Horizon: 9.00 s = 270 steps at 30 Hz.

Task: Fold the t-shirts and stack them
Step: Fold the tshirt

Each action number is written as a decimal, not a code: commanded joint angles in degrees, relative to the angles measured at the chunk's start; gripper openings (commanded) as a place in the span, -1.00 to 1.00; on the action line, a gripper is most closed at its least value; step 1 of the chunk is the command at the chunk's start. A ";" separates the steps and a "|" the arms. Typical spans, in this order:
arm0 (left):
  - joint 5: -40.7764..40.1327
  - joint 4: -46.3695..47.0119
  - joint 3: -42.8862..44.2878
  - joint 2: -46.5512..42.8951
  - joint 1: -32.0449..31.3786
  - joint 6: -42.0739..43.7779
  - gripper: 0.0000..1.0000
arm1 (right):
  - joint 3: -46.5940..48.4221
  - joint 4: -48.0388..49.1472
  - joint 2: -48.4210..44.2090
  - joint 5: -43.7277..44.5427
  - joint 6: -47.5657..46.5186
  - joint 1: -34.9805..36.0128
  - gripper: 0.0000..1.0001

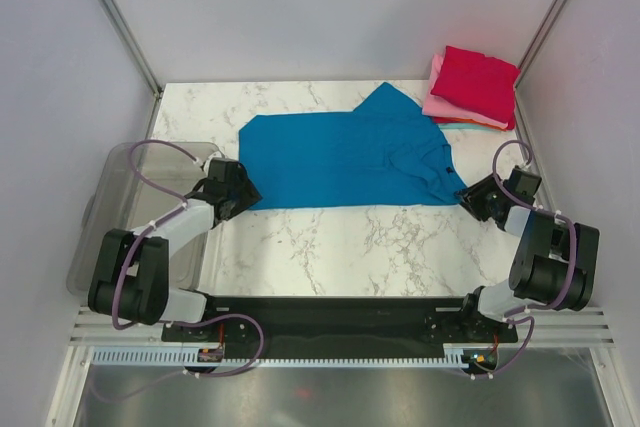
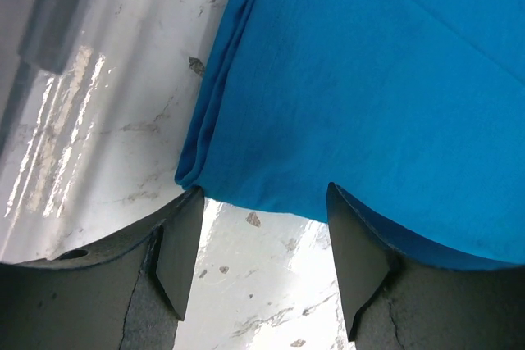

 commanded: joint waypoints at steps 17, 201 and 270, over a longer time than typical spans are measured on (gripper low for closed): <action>-5.76 0.93 -0.30 6.36 1.05 -1.65 0.22 | -2.68 -6.19 -0.05 -1.77 -1.50 0.45 -0.11; 27.11 -19.81 38.20 16.48 8.78 26.56 -0.96 | 35.73 -25.08 -8.04 33.04 -14.77 34.90 -1.00; 24.56 -21.74 35.56 12.17 6.14 23.13 -0.96 | 59.47 -30.80 21.24 37.42 -19.16 34.46 -1.00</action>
